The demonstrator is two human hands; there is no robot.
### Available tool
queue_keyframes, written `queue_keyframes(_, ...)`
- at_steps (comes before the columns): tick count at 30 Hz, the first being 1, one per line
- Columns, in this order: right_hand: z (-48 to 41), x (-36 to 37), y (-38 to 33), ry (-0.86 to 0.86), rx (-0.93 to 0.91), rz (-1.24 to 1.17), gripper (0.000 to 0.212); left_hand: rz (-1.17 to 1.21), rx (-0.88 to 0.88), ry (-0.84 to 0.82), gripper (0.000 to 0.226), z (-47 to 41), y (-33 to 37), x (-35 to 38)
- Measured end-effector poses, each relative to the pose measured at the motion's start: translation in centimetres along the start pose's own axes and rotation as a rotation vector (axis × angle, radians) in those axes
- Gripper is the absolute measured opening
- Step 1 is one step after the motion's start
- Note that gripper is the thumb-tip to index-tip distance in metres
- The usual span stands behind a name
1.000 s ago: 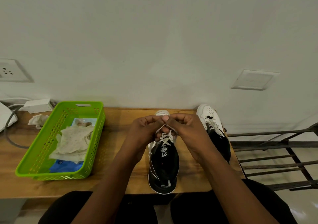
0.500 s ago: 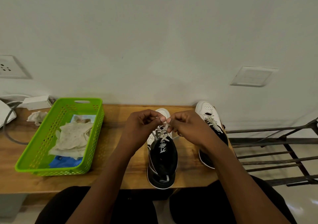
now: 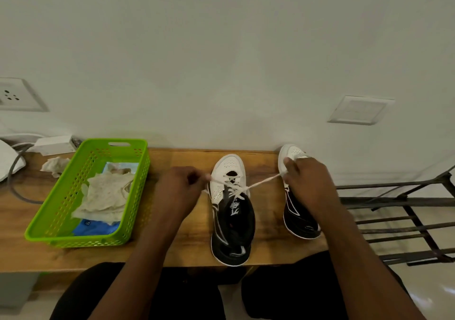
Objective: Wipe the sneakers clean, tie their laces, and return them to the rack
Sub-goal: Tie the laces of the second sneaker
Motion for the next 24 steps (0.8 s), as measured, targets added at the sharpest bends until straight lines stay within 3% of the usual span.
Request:
queue_keyframes(3,0.1,-0.2,4.8,-0.016,0.202,0.139,0.030,-0.323,-0.188,-0.055,0.039,0.7,-4.9,-0.4)
queue_keyframes(6,0.3,-0.8,4.6,0.046,0.258,0.147,0.029,-0.403,-0.299,-0.186,0.028,1.4,-6.7,1.6)
queue_keyframes(8,0.5,-1.1,4.2,0.073,0.299,0.152,0.031,-0.420,-0.314,-0.199,0.015,1.4,-6.7,2.2)
queue_keyframes(11,0.5,-0.9,2.8,0.130,0.201,0.067,0.039,-0.291,-0.176,-0.149,0.027,1.3,-4.4,2.8)
queue_keyframes(13,0.7,0.9,0.3,-0.026,0.012,-0.083,0.033,-0.108,-0.055,-0.219,0.028,2.0,-1.9,4.5)
queue_keyframes(16,3.1,6.1,-3.4,-0.495,-0.186,-0.074,0.017,0.038,-0.074,-0.335,0.014,3.1,-1.2,6.5)
queue_keyframes(17,3.6,7.0,-3.8,-0.536,-0.210,-0.052,0.014,0.078,-0.095,-0.326,0.009,3.1,-1.3,6.4)
queue_keyframes(20,3.4,7.0,-3.8,-0.443,-0.164,-0.032,0.017,0.039,-0.053,-0.329,0.015,3.3,-0.7,6.6)
queue_keyframes(24,3.3,6.4,-2.4,-0.408,0.004,-0.245,0.021,-0.068,0.009,-0.243,0.012,3.7,-0.1,6.1)
Point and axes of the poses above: each hand's wrist, its own z-axis away from the middle knuckle, its own x-axis out of the palm, y = z × x, the point moved 9 cm from there along -z, towards the middle knuckle
